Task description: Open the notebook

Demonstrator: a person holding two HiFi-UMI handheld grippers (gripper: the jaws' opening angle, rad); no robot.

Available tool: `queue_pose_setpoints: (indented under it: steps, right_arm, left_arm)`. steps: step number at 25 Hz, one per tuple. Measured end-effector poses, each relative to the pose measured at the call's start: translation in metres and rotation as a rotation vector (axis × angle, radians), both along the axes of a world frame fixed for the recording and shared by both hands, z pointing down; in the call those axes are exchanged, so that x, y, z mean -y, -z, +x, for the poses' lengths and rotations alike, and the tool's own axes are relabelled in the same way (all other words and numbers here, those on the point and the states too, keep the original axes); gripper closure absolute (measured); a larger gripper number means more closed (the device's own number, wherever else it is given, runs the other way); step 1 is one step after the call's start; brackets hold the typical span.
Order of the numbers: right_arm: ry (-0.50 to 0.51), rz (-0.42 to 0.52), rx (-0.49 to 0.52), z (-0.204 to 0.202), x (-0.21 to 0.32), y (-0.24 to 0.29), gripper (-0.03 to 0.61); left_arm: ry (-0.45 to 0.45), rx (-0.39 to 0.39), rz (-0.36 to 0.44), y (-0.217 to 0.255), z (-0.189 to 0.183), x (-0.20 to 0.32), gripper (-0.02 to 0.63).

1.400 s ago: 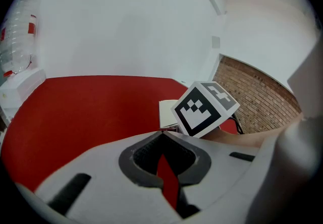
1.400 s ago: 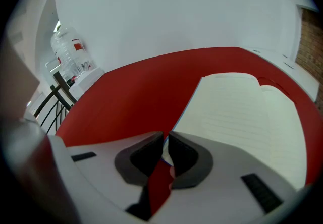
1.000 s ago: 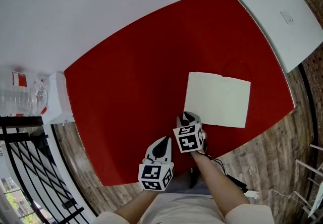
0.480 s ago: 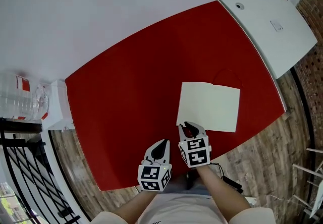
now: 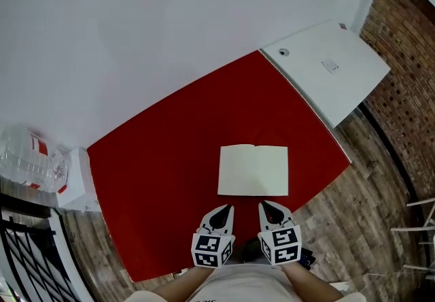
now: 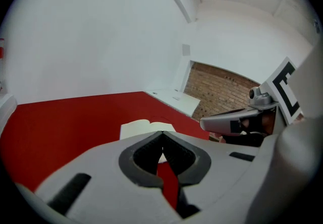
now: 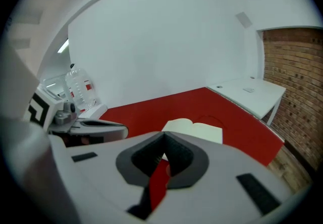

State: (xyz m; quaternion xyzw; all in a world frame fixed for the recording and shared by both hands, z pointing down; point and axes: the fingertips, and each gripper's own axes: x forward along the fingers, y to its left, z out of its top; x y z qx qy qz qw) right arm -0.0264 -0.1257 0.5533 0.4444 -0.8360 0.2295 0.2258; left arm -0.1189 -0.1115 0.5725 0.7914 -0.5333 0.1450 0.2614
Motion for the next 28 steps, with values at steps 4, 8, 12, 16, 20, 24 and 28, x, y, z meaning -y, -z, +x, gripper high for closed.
queue_pose_setpoints:
  steps: [4, 8, 12, 16, 20, 24, 28]
  right_arm:
    - [-0.081, 0.043, 0.002, 0.045, -0.016, 0.019, 0.572]
    - [-0.156, 0.046, 0.030, 0.071, -0.028, 0.020, 0.572]
    - [-0.185, 0.077, 0.042, 0.083, -0.024, 0.030, 0.572]
    - [-0.205, 0.083, 0.040, 0.094, -0.018, 0.031, 0.572]
    - [-0.198, 0.080, 0.048, 0.096, -0.016, 0.030, 0.574]
    - [-0.183, 0.087, 0.057, 0.089, -0.015, 0.033, 0.574]
    - [-0.163, 0.087, 0.061, 0.081, -0.015, 0.033, 0.574]
  left_arm:
    - [-0.064, -0.027, 0.006, 0.014, 0.042, 0.003, 0.609]
    - [-0.116, -0.047, 0.006, 0.020, 0.075, -0.004, 0.609]
    - [-0.162, -0.032, 0.026, 0.026, 0.095, -0.005, 0.609]
    - [-0.181, -0.036, 0.038, 0.032, 0.106, -0.002, 0.609]
    - [-0.171, -0.022, 0.057, 0.037, 0.107, 0.002, 0.609]
    - [-0.150, -0.014, 0.066, 0.040, 0.099, 0.004, 0.609]
    - [-0.132, -0.013, 0.069, 0.041, 0.092, 0.005, 0.609]
